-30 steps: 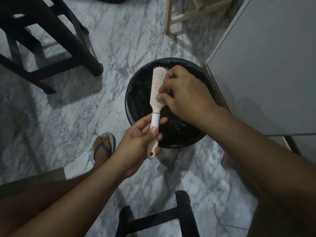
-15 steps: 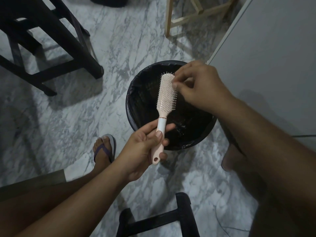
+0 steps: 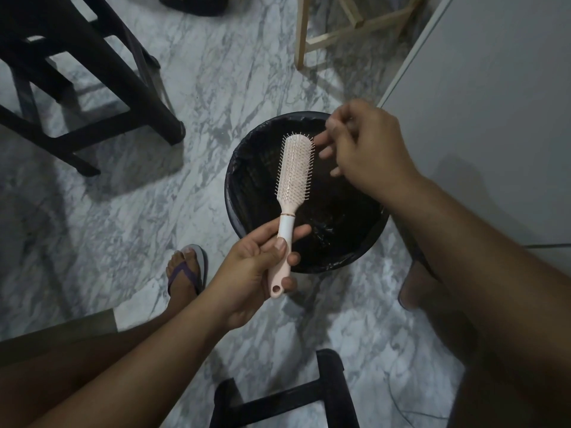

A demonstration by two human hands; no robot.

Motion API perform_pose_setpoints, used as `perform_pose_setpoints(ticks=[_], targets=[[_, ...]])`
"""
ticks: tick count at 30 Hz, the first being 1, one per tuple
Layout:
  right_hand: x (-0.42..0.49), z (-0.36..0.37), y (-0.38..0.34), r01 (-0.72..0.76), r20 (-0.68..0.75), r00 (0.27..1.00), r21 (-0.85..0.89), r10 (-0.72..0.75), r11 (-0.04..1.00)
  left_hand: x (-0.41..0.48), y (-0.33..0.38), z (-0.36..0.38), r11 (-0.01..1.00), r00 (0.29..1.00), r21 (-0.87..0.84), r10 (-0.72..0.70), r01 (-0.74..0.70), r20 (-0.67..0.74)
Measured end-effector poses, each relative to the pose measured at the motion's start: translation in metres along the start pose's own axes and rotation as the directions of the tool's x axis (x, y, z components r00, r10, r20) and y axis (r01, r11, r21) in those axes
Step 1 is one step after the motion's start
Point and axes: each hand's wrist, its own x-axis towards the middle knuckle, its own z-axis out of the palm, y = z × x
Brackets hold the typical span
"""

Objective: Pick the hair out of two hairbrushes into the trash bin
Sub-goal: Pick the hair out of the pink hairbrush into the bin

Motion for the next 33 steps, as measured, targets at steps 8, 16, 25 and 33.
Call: perform_pose_setpoints(ticks=[8,16,25,33], targets=[[-0.004,0.003,0.003,-0.217,0.209,0.958,0.068,0.199,0.974,0.000,-0.004,-0.002,0.999,0.999,-0.010,-0.043,0.044,0.029],[0.014,-0.010,0.008,-0.088,-0.054,0.994,0.067,0.091,0.994,0.000,-0.003,0.001,0.998,0.999,0.051,-0.045,0.043,0.022],[0.012,0.003,0.001,-0.061,0.092,0.994,0.055,0.056,0.997,-0.005,-0.006,0.004,0.999,0.999,0.050,-0.023,0.021,0.043],[0.024,-0.011,0.003,-0.255,-0.054,0.955,0.357,0.292,0.899,-0.009,-0.007,0.007,0.999,1.000,-0.035,-0.008,0.009,0.030]])
